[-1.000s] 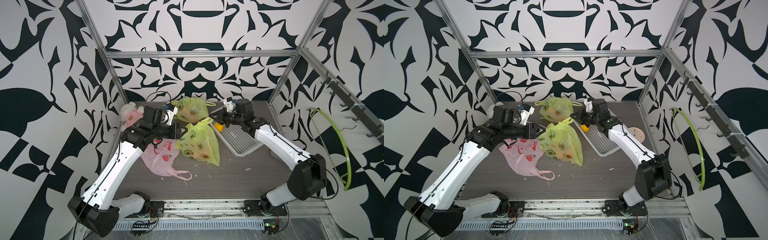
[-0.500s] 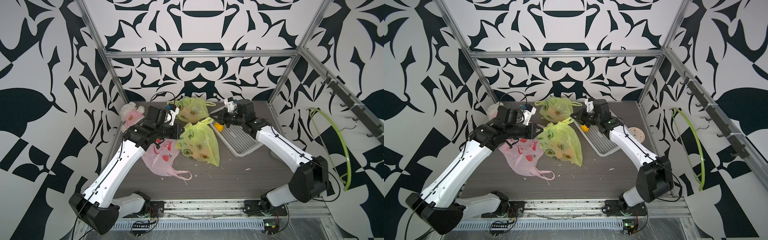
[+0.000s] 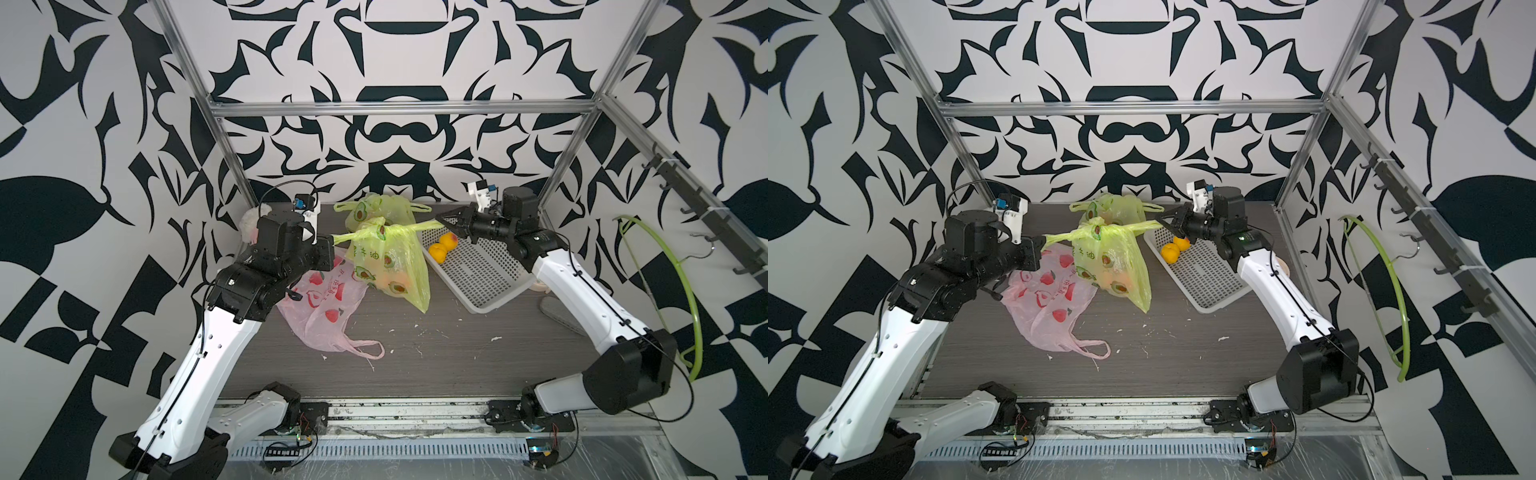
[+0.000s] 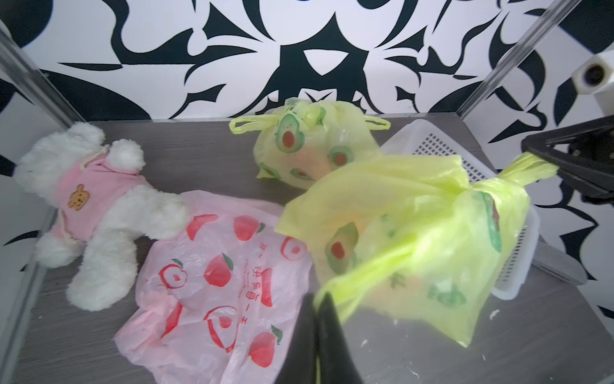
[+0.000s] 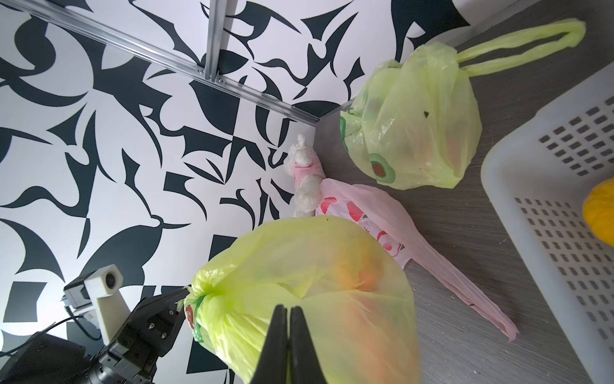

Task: Place the peach into a plastic bag & tie a knot
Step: Place the plastic bag at the center of the board.

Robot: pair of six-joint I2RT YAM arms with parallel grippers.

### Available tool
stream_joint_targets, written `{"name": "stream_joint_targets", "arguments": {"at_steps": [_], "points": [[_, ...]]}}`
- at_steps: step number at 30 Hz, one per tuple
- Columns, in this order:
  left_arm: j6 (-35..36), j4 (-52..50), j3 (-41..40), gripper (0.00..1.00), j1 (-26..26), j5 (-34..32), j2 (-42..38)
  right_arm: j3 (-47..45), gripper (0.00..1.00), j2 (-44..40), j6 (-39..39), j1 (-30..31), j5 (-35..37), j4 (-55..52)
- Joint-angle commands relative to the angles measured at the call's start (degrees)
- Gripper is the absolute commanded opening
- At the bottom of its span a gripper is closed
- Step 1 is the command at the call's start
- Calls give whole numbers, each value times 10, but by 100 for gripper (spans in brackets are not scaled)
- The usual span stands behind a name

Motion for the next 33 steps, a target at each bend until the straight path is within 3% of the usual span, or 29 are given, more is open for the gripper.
{"name": "stream_joint_targets", "arguments": {"at_steps": [1, 5, 10, 13, 14, 16, 17, 18, 23, 26, 33], "points": [[34, -56, 22, 0, 73, -140, -4, 32, 0, 22, -24, -58, 104, -16], [31, -14, 51, 0, 157, -44, 39, 96, 0, 81, -30, -57, 99, -16], [29, 20, 145, 0, 169, 3, 157, 199, 0, 184, -11, -48, 56, 11], [24, 16, 226, 0, 171, 0, 228, 302, 0, 273, -16, -43, 18, -15], [18, 7, 253, 15, 171, -13, 250, 347, 1, 311, -23, -43, 3, -42], [6, -15, 281, 71, 173, -19, 279, 415, 16, 367, -35, -42, -21, -90], [-6, -23, 281, 82, 173, -24, 286, 431, 25, 382, -41, -43, -27, -105], [-16, -22, 269, 84, 173, -24, 284, 432, 30, 386, -50, -43, -28, -110], [-105, 0, 90, 84, 166, -2, 207, 354, 48, 313, -130, -43, 23, -132], [-140, -3, -22, 80, 120, -19, 159, 304, 58, 260, -175, -44, 56, -151], [-225, -44, -167, 75, -20, -70, 129, 200, 57, 153, -209, -51, 58, -155]]}}
